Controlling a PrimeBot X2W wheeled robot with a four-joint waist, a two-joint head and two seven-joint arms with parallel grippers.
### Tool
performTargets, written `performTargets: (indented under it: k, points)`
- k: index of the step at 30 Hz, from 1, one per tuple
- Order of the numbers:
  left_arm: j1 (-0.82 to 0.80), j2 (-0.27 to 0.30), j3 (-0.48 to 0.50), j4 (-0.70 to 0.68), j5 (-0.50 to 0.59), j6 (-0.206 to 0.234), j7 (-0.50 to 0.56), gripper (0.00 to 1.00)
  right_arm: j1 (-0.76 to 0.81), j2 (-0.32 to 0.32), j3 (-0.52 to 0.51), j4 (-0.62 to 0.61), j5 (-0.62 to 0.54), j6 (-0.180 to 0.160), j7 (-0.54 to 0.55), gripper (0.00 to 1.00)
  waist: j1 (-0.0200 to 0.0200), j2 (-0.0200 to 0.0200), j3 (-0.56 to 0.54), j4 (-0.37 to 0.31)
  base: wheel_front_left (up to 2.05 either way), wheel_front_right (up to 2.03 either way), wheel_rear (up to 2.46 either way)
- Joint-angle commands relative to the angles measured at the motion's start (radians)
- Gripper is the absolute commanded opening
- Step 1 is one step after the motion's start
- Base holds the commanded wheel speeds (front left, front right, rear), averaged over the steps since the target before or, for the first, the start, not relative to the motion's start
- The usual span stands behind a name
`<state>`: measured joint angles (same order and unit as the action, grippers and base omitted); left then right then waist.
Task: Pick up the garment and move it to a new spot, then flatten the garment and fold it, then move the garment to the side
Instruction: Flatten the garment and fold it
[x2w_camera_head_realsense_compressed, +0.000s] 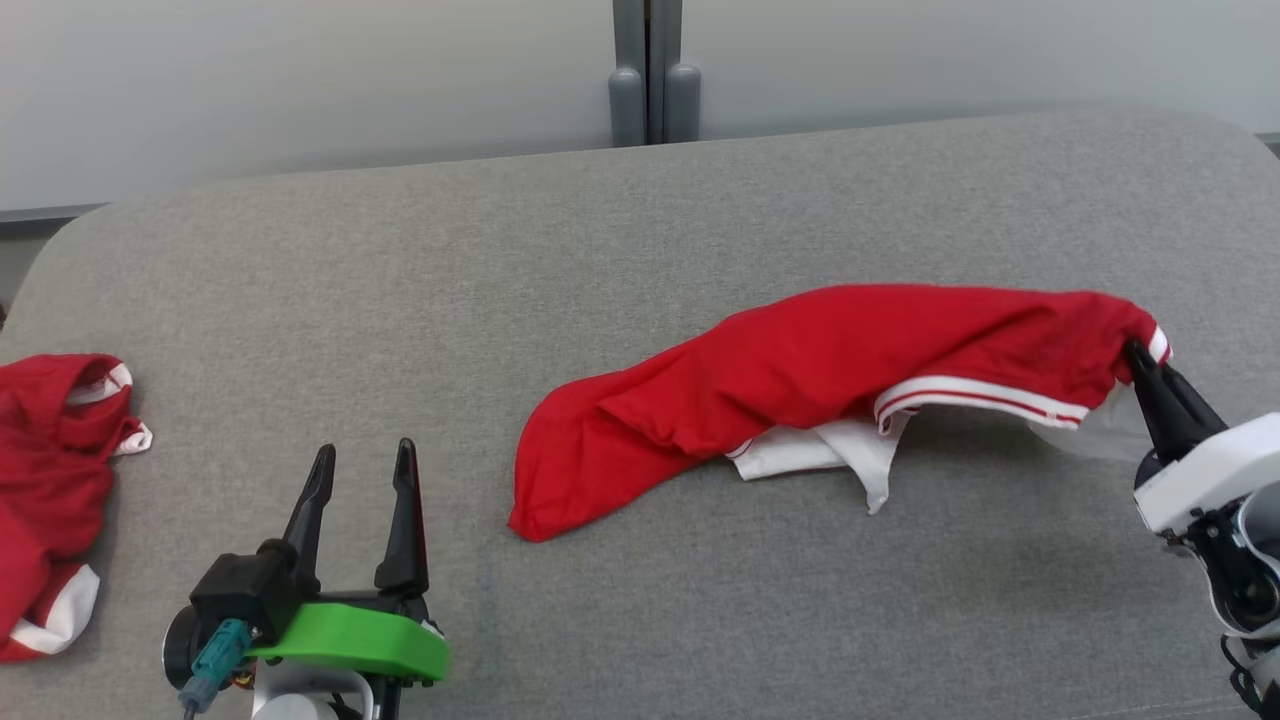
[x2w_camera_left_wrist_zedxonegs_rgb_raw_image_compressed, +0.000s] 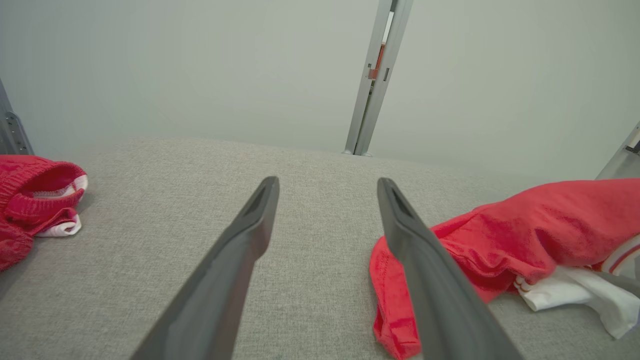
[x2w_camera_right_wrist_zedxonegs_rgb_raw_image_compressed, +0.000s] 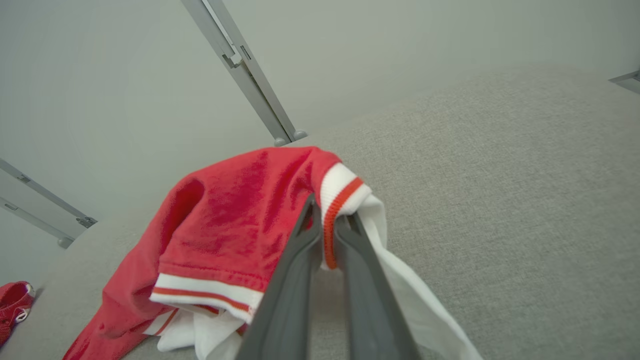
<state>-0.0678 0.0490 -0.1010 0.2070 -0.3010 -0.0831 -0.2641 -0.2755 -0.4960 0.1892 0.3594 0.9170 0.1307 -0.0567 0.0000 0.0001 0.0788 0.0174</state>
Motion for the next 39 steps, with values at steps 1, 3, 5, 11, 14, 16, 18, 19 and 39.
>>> performTargets:
  k: [1,3,5,11,14,16,18,19,39]
  points:
    - [-0.005,0.003,0.000,0.004,0.007,-0.003,0.000,1.00,0.025,-0.009,-0.014,0.009,-0.006,0.000,0.008,0.00,0.0000,-0.0001,0.011,-0.019,0.00,0.00,0.00]
    - [-0.013,0.003,-0.004,0.007,0.007,-0.004,0.000,1.00,0.050,-0.015,-0.038,0.028,-0.019,0.000,0.017,0.00,0.0000,-0.0001,0.018,-0.025,0.00,0.00,0.00]
    - [-0.020,0.003,-0.007,0.009,0.007,-0.005,0.000,1.00,0.070,-0.027,-0.054,0.062,-0.063,0.000,0.015,0.00,0.0000,-0.0001,0.024,-0.028,0.00,0.00,0.00]
    - [-0.032,0.003,-0.013,0.021,-0.002,-0.006,0.000,1.00,0.076,-0.006,-0.044,0.171,-0.187,0.000,0.050,1.00,0.0000,-0.0001,0.040,-0.022,0.00,0.00,0.00]
    - [-0.036,0.003,-0.011,0.027,-0.002,-0.006,0.000,1.00,0.053,0.011,-0.071,0.183,-0.233,0.000,0.011,1.00,0.0000,-0.0001,0.039,-0.017,0.00,0.00,0.00]
    - [-0.036,0.003,-0.006,0.031,-0.004,-0.005,0.000,1.00,0.042,0.023,-0.098,0.169,-0.258,0.000,-0.029,1.00,0.0000,-0.0001,0.033,-0.015,0.00,0.00,0.00]
    - [-0.034,0.003,-0.004,0.033,-0.005,-0.006,0.000,1.00,0.033,0.047,-0.129,0.137,-0.273,0.000,-0.074,1.00,0.0000,-0.0001,0.025,-0.012,0.00,0.00,0.00]
    - [-0.033,0.003,-0.004,0.033,-0.004,-0.006,0.000,1.00,0.031,0.054,-0.141,0.121,-0.280,0.000,-0.090,1.00,0.0000,-0.0001,0.021,-0.011,0.00,0.00,0.00]
    - [-0.087,0.003,-0.157,0.140,-0.068,-0.031,0.086,1.00,0.061,0.239,-0.131,-0.092,-0.399,0.000,-0.173,1.00,0.0000,-0.0001,0.016,0.025,0.00,0.00,0.00]
